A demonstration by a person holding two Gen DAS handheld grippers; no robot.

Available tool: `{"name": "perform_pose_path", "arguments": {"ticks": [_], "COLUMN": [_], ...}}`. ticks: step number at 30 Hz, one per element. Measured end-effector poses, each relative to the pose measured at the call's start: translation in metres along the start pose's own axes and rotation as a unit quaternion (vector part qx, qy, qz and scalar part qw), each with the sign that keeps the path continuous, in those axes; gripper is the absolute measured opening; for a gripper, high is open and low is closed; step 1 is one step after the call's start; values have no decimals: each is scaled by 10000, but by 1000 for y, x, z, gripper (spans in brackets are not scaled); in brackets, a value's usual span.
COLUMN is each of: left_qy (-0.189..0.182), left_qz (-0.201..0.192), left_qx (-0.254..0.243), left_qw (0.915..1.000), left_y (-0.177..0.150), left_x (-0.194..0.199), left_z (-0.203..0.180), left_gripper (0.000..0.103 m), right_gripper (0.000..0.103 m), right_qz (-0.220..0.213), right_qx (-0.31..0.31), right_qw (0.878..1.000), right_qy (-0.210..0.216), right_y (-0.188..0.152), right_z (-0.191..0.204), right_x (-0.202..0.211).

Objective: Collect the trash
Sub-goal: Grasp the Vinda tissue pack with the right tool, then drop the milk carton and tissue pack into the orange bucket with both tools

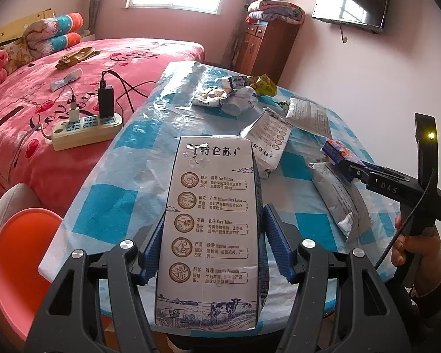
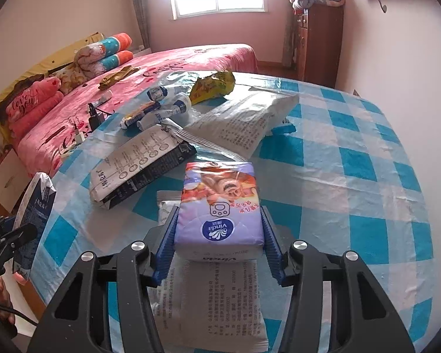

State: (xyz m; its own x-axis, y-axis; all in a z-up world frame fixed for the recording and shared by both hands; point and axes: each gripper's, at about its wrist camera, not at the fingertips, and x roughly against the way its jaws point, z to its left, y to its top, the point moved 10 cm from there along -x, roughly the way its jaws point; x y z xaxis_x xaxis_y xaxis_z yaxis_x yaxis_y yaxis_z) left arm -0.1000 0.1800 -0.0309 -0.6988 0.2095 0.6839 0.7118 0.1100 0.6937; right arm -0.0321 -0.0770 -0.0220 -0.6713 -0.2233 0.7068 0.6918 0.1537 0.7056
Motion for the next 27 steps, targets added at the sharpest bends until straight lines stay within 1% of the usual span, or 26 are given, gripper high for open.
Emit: {"name": "perform_pose_path", "arguments": {"ticks": [6,14,22,27], "left_qy": [23,147,372,593], "left_qz": [-96,-240,-368,-437], "left_qx": [52,221,508,724], "left_qw": [9999,9994,9973,9947], "left_y": [0,0,-3,-9], "left_x": [8,23,38,52], "left_z": [7,28,63,92], "left_gripper": [64,64,64,64], "right_gripper": [53,53,53,53], "right_qz": [-101,-211,-279,-286], "right_qx": [117,422,780,1157], "right_qw": [9999,9986,9936,9860], "right_qy": [39,228,764,1170], "right_y": [5,17,34,39], "right_z": [12,49,108,161], "right_x": [11,23,32,34]}}
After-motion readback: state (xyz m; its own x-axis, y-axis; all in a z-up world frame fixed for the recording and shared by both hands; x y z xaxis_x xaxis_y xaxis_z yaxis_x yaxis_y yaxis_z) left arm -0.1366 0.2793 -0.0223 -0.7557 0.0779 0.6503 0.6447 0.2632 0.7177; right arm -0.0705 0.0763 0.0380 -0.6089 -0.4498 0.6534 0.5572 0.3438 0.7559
